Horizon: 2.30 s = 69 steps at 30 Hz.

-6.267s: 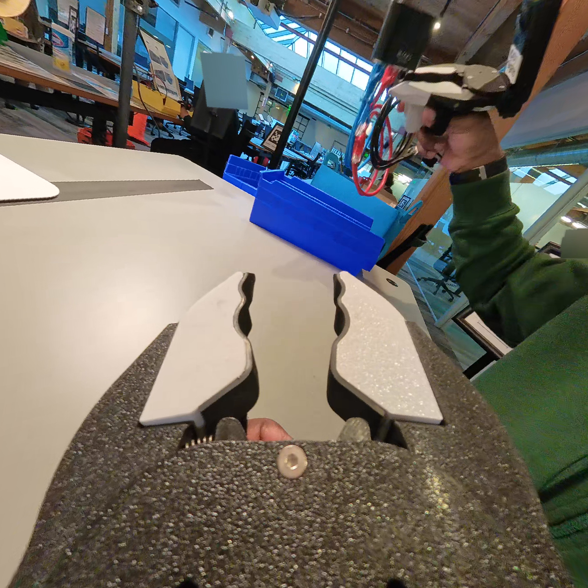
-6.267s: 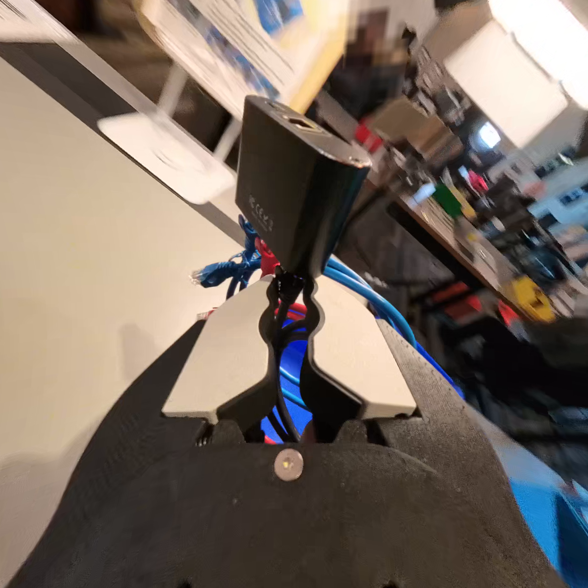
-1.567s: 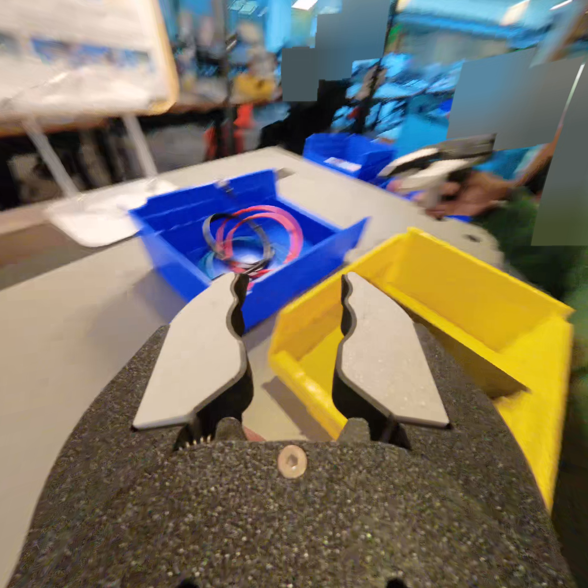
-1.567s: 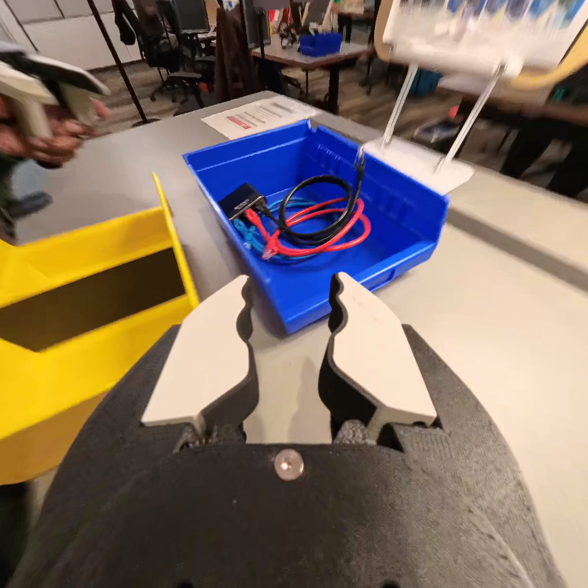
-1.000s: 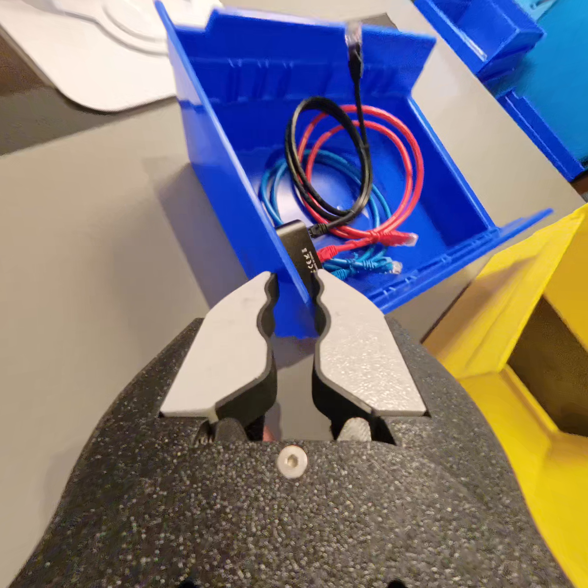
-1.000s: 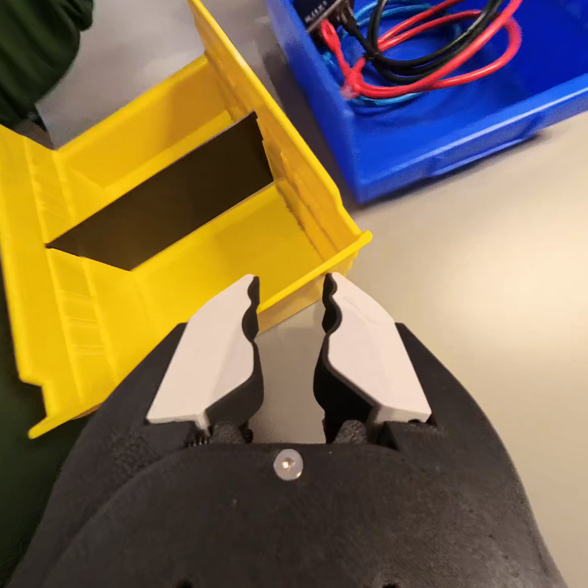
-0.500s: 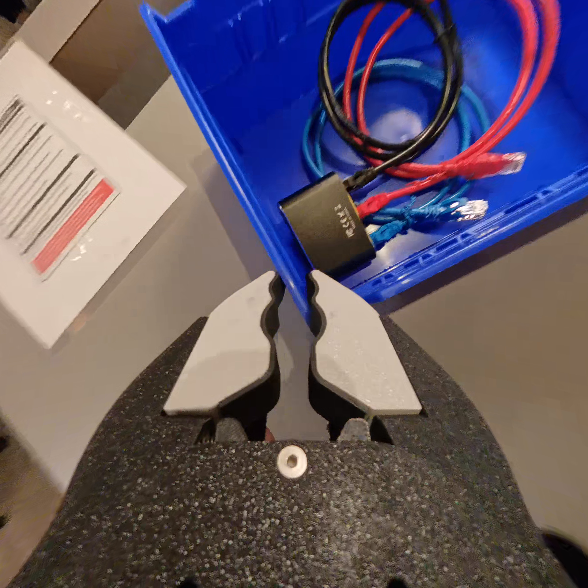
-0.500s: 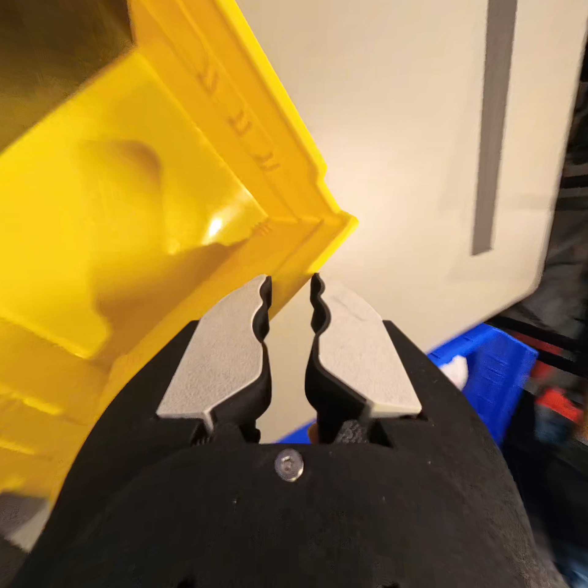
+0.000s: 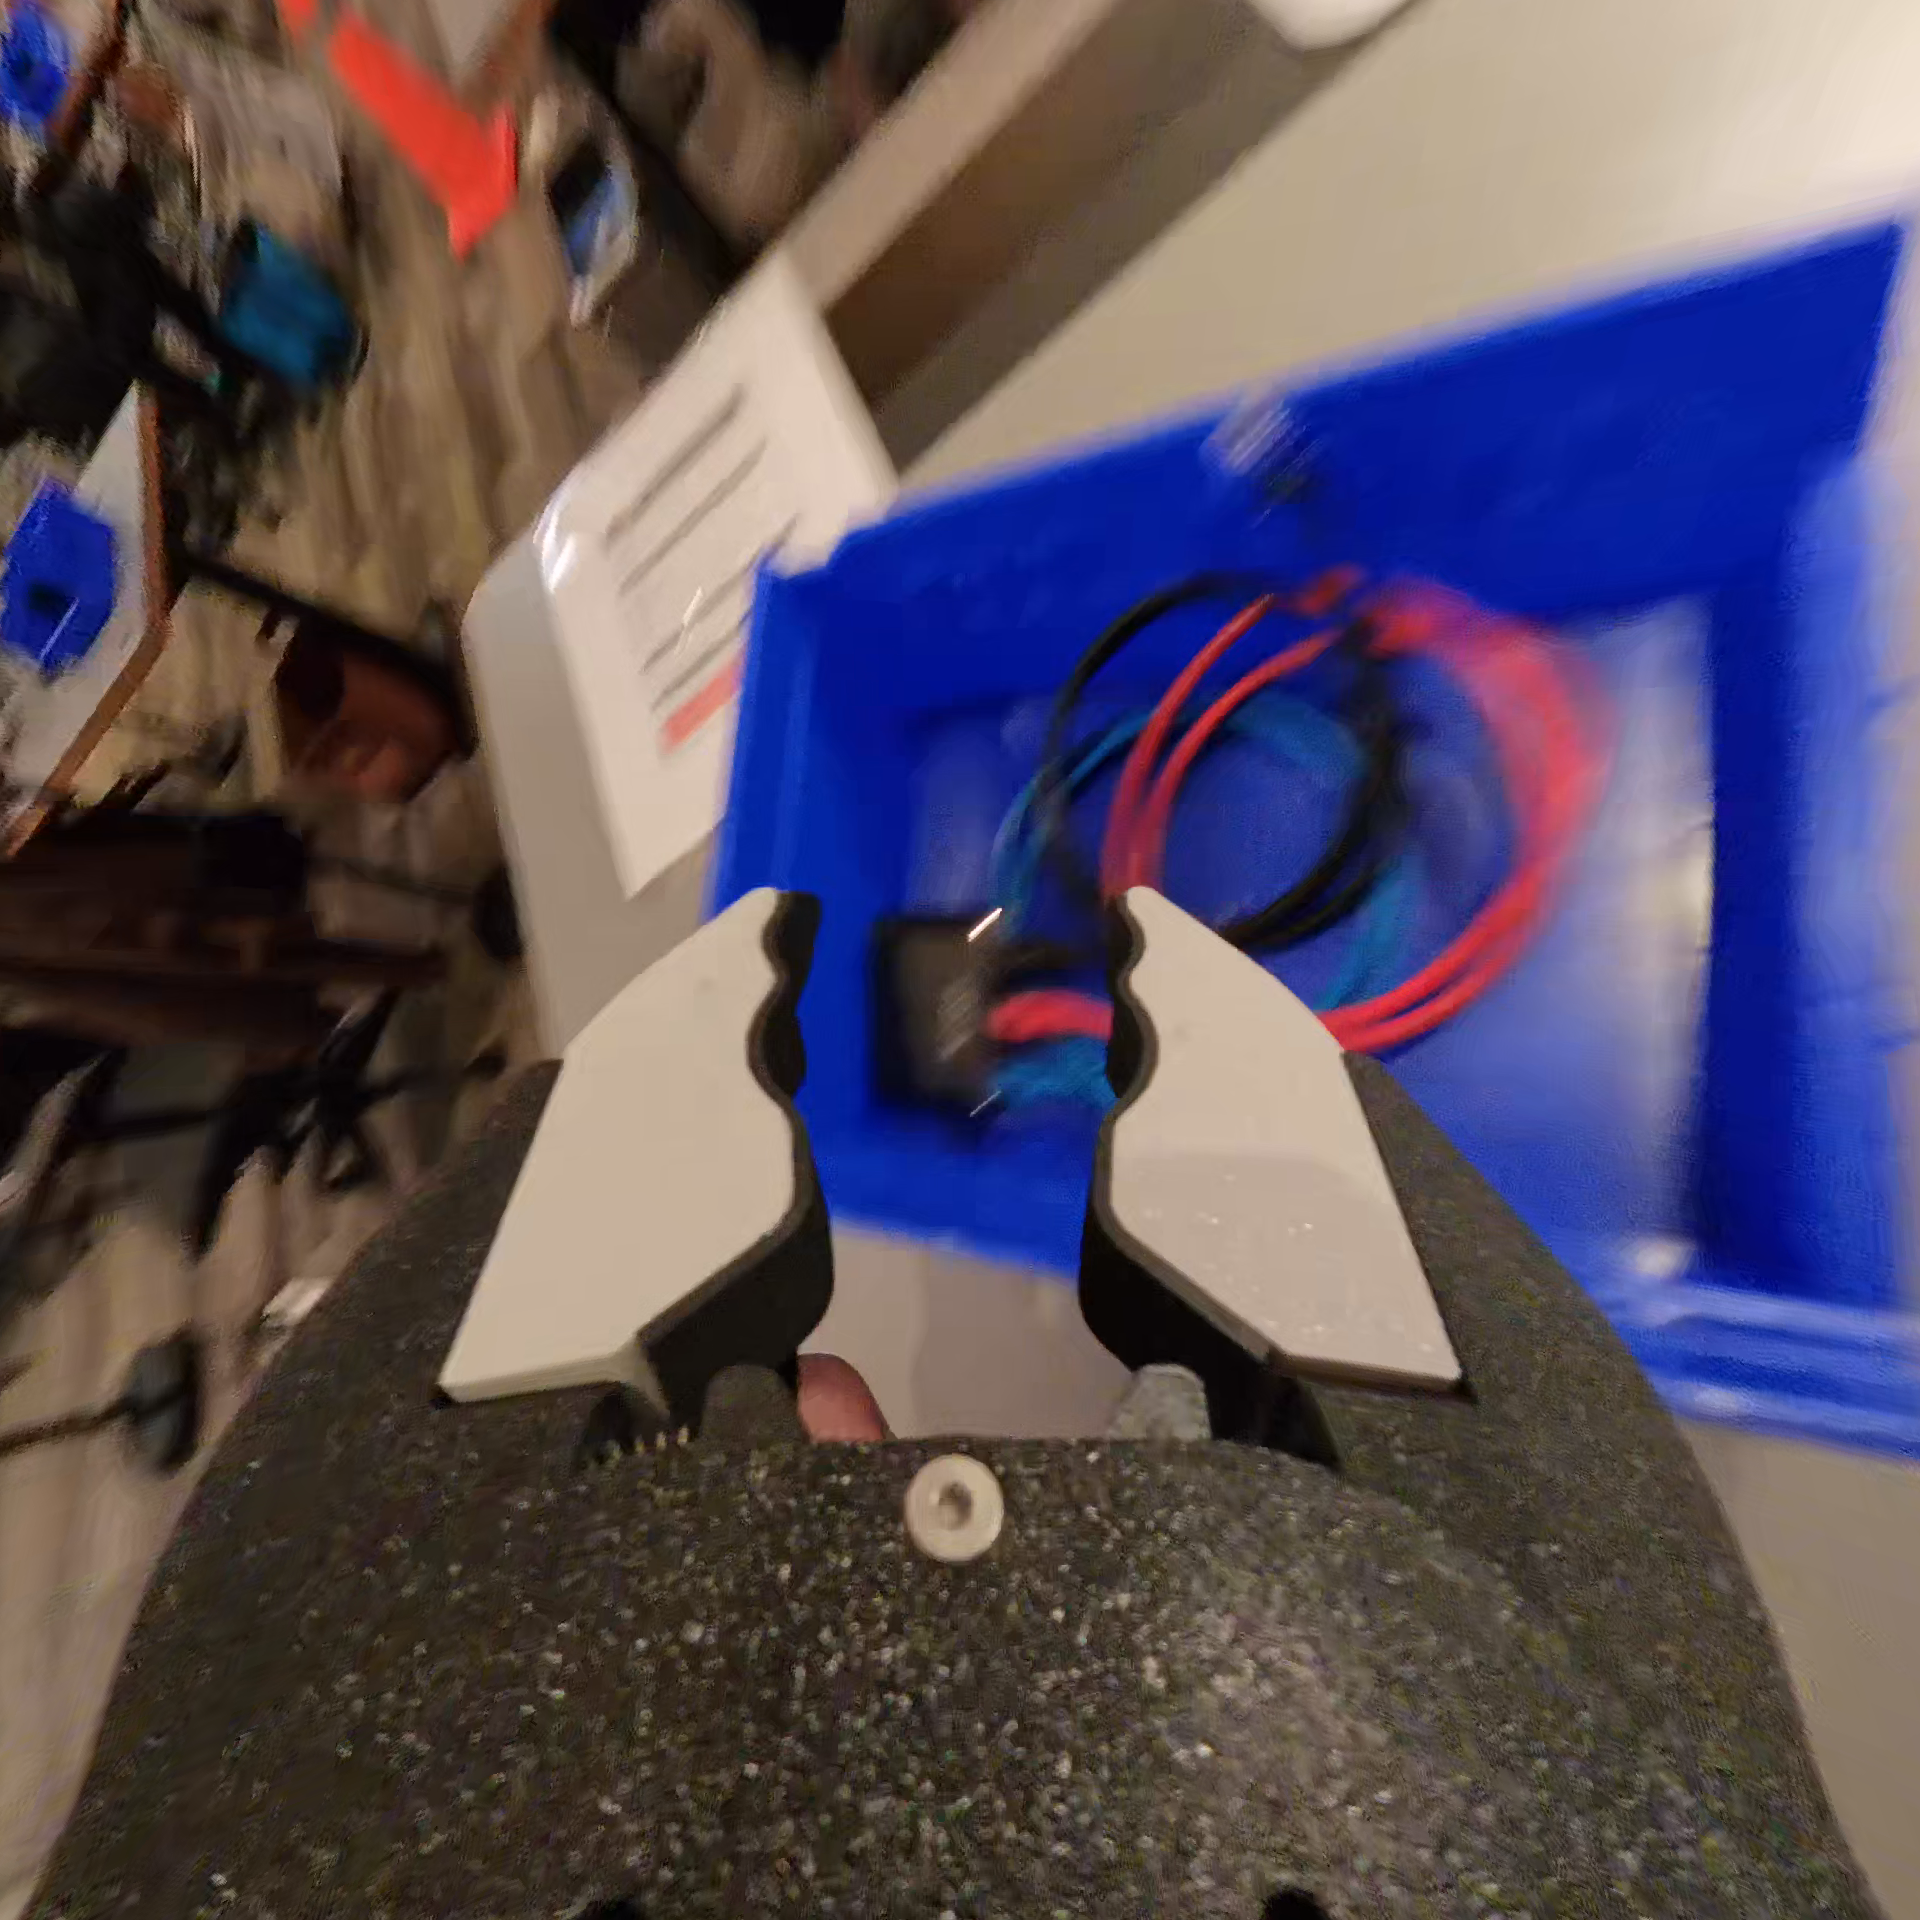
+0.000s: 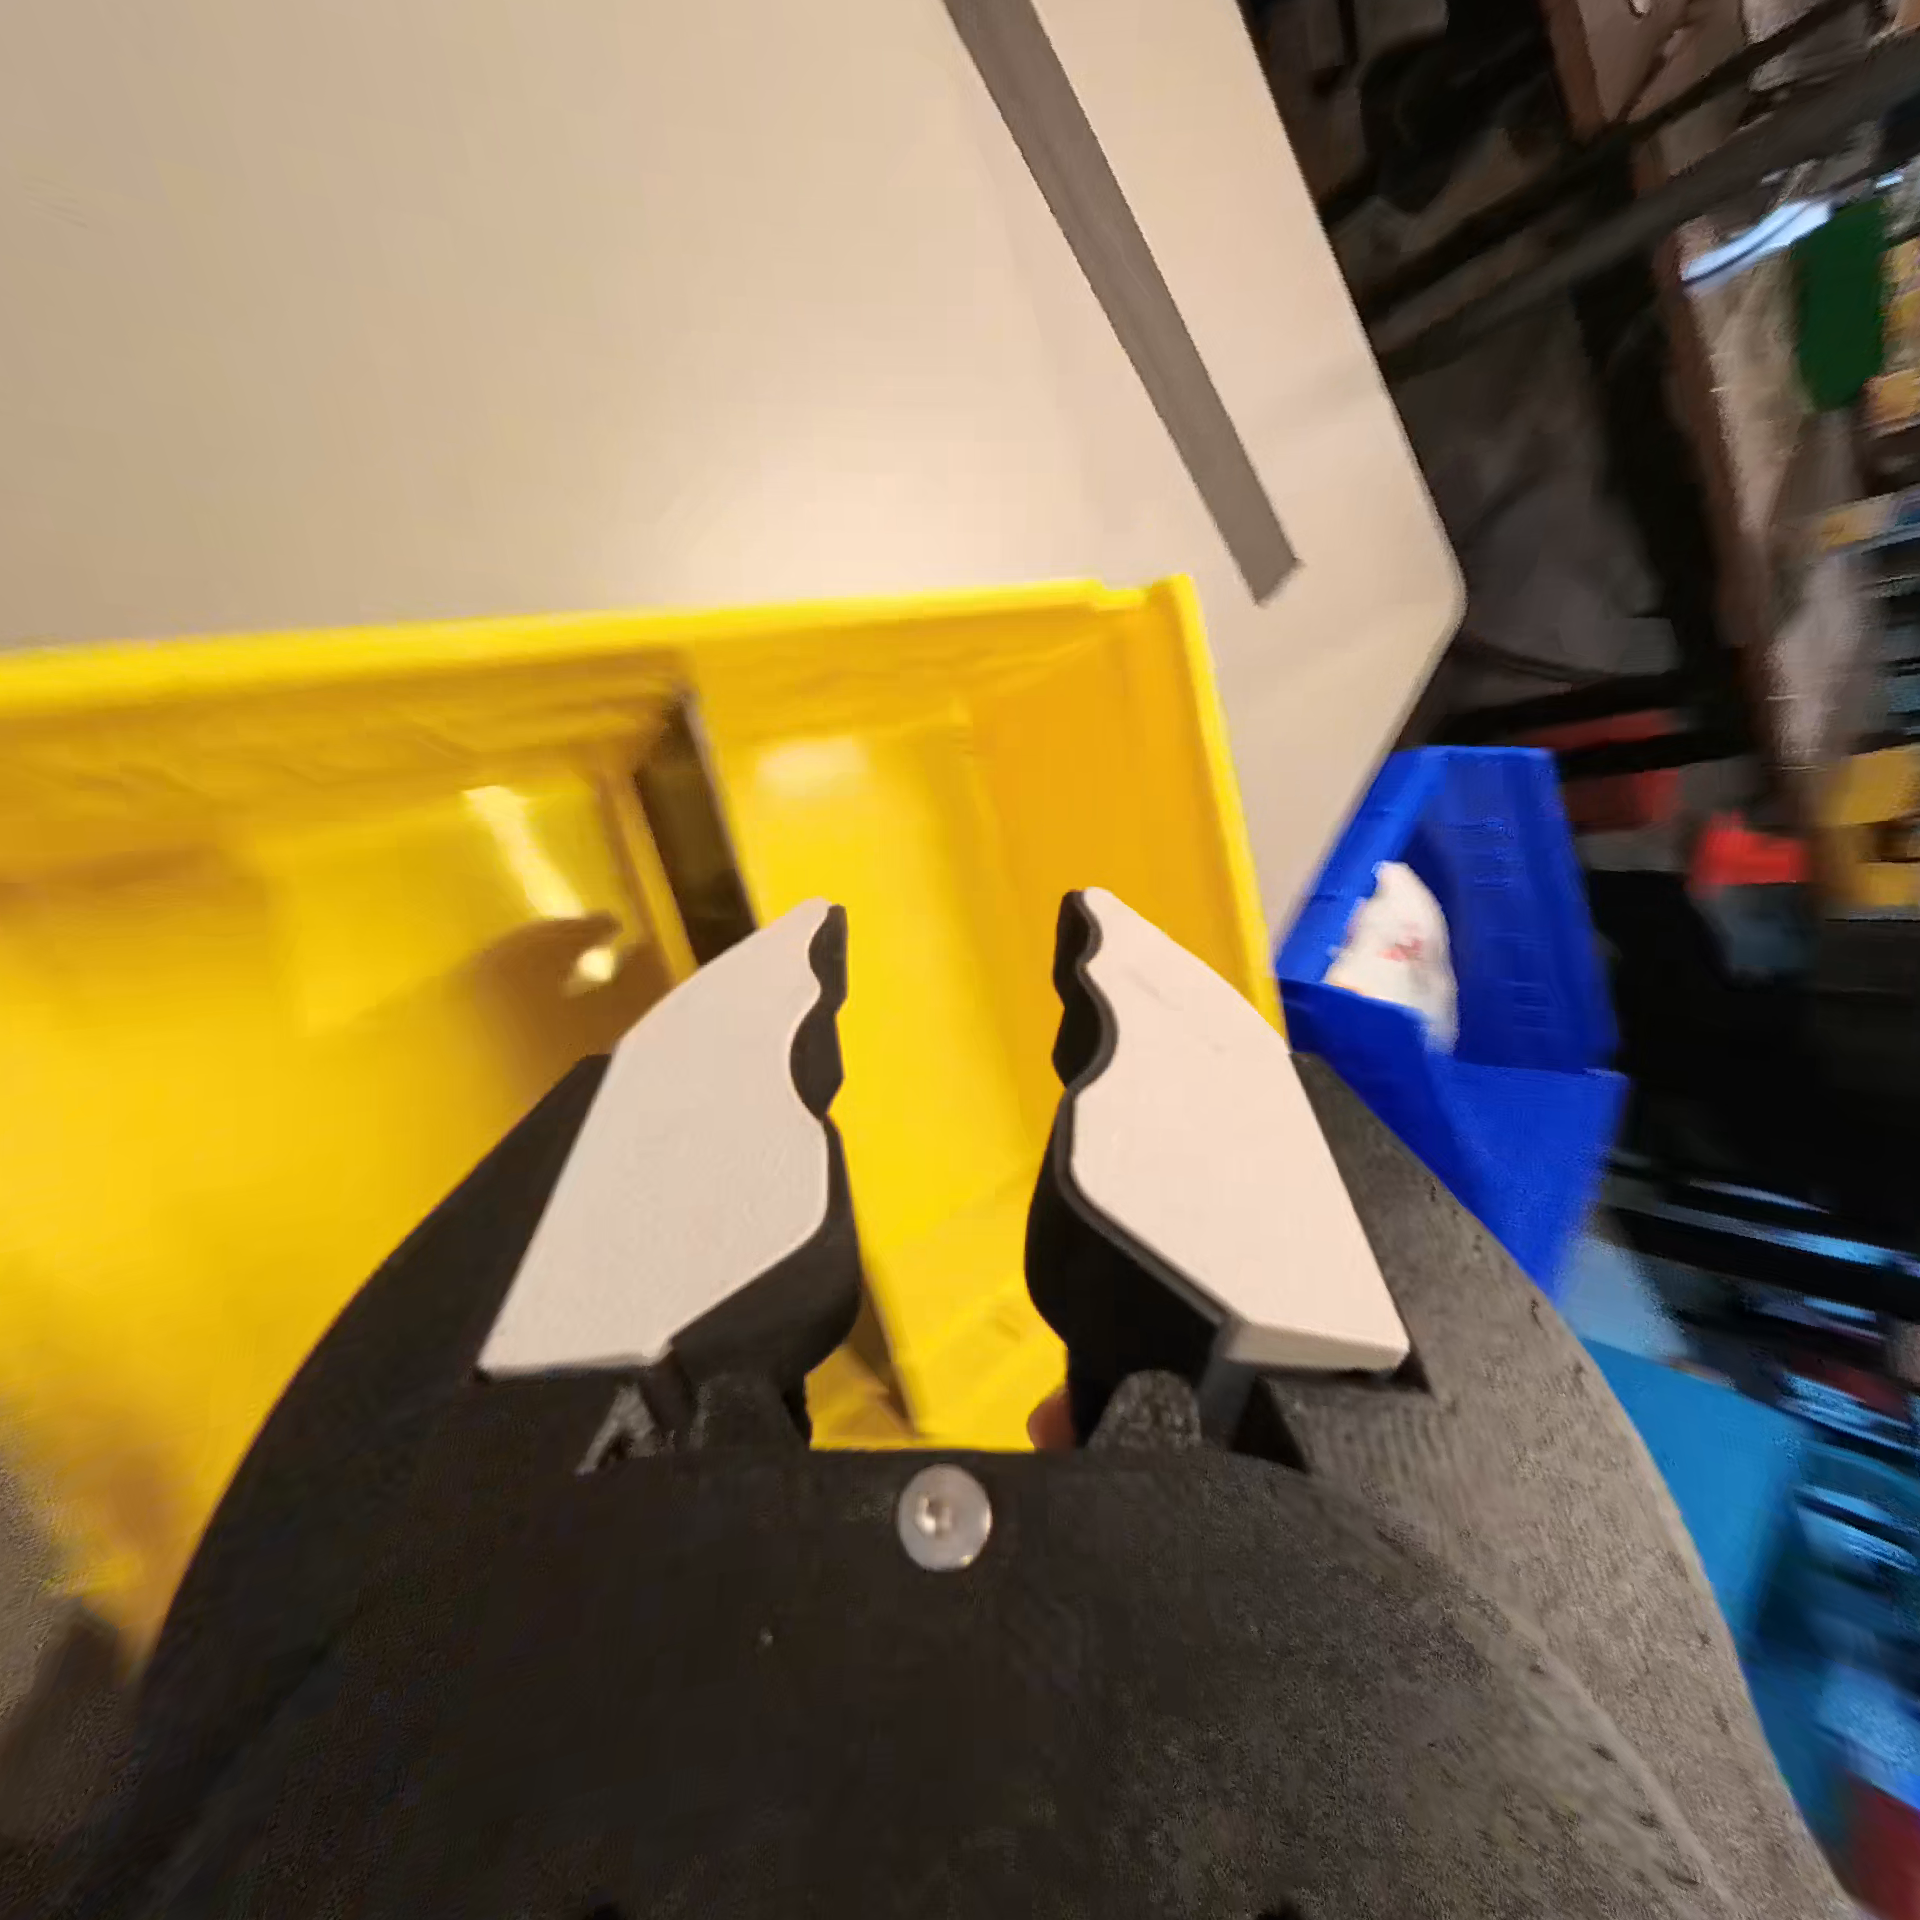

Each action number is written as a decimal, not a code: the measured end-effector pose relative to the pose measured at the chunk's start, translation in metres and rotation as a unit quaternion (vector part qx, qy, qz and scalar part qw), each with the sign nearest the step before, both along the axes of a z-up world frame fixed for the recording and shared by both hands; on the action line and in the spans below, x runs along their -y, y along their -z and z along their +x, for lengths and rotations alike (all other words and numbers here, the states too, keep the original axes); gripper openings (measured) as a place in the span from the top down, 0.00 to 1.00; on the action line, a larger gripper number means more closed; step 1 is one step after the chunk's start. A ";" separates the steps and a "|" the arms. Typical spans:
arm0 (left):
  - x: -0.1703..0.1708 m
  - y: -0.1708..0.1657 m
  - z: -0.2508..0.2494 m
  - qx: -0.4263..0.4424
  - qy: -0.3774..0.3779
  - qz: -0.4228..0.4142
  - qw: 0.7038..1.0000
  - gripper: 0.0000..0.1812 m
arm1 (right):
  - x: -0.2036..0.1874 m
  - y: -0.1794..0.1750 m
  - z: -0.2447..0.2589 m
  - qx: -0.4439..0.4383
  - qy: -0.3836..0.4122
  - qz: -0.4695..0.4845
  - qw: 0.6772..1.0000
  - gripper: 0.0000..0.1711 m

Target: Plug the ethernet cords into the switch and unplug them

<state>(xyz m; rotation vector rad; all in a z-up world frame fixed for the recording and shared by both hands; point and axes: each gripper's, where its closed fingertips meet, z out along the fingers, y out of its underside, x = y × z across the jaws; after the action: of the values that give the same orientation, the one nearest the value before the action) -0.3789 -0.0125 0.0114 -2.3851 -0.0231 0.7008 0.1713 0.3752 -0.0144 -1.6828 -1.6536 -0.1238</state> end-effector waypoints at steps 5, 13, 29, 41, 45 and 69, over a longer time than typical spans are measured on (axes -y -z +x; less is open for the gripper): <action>-0.092 0.001 0.140 0.122 0.075 0.212 0.967 0.55 | 0.084 0.010 -0.016 -0.181 0.009 -0.160 0.970 0.67; -0.158 0.080 0.142 0.137 -0.066 0.243 0.958 0.46 | 0.157 0.024 -0.034 -0.316 0.053 -0.154 0.935 0.52; -0.080 0.100 0.092 0.057 -0.151 0.155 0.975 0.88 | 0.130 0.059 -0.017 -0.301 0.150 -0.009 0.942 0.84; -0.040 0.106 0.063 0.017 -0.172 0.118 0.978 0.81 | 0.107 0.069 0.004 -0.281 0.188 0.051 0.940 0.91; 0.007 0.106 0.058 -0.026 -0.194 0.103 0.975 0.91 | 0.098 0.068 0.035 -0.274 0.211 0.084 0.934 0.95; 0.114 0.102 0.036 -0.008 -0.082 0.146 0.986 0.97 | 0.002 0.068 0.072 -0.286 0.204 0.053 0.935 0.97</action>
<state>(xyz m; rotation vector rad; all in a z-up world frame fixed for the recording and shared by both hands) -0.3425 -0.1265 -0.0903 -2.1109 -0.2980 0.7385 0.2432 0.3733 -0.0821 -1.7451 -0.8445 0.0743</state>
